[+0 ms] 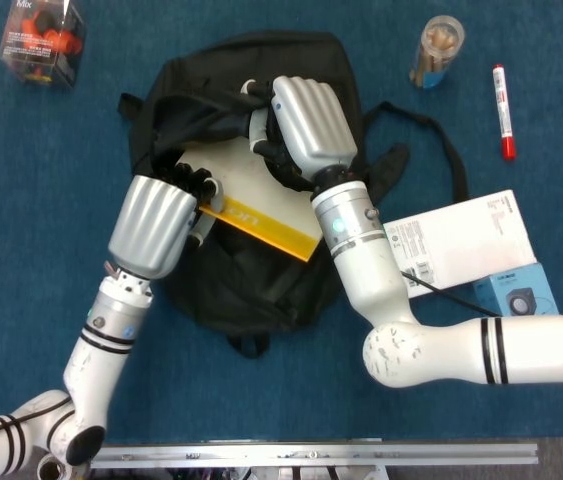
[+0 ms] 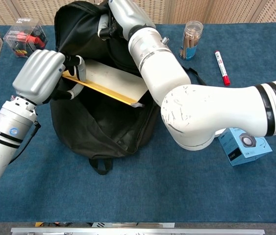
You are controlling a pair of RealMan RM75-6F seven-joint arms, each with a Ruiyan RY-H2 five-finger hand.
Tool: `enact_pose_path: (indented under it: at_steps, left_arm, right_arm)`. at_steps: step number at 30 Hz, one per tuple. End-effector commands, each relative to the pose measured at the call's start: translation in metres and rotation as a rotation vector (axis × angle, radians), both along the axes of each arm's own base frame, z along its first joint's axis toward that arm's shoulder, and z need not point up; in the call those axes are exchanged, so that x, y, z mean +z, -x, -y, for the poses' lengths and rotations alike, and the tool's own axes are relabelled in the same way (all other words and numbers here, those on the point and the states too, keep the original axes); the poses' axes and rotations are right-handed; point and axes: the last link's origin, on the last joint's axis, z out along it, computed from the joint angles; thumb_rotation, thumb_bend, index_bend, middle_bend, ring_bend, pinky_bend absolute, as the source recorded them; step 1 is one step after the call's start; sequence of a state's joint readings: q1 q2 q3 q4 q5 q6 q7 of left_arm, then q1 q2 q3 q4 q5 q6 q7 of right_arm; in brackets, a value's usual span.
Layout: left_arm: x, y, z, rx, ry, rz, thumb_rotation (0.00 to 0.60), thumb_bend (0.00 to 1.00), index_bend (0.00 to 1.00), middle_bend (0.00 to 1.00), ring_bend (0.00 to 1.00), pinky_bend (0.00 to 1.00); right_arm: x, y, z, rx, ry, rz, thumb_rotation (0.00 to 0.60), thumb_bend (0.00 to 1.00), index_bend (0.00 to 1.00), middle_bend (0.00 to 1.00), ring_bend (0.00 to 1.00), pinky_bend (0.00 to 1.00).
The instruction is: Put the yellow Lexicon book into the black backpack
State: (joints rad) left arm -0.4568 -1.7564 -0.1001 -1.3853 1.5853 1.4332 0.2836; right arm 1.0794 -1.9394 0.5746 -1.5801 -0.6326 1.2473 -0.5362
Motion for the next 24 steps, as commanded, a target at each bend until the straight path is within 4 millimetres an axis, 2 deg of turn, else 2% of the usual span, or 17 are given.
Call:
enact_pose_path:
  at_steps: [1,7,18,21,24]
  left_arm:
    - [-0.003,-0.003,-0.002,0.007,-0.009,-0.005,0.600,0.40,0.61,0.60,0.51,0.66]
    - [-0.012,-0.008,-0.006,0.017,-0.014,-0.039,0.600,0.40,0.61,0.60,0.51,0.66]
    - [-0.020,0.002,-0.012,0.055,-0.040,-0.114,0.600,0.40,0.60,0.59,0.51,0.66]
    - [-0.019,0.003,-0.011,0.062,-0.034,-0.119,0.600,0.39,0.55,0.55,0.50,0.66]
    - [-0.017,0.006,-0.009,0.064,-0.025,-0.129,0.600,0.33,0.45,0.45,0.43,0.62]
  right_arm:
    - [0.000,-0.001,0.000,-0.003,0.000,0.006,0.600,0.82,0.70,0.61,0.62,0.81]
    - [0.000,-0.002,0.000,-0.007,-0.005,0.013,0.600,0.81,0.70,0.61,0.62,0.81]
    - [0.000,-0.002,0.000,-0.009,-0.011,0.018,0.600,0.81,0.70,0.61,0.62,0.81]
    - [-0.001,-0.002,0.000,-0.009,-0.013,0.018,0.600,0.81,0.70,0.61,0.62,0.81]
    - [0.000,-0.001,0.001,-0.013,-0.010,0.015,0.600,0.81,0.70,0.61,0.62,0.81]
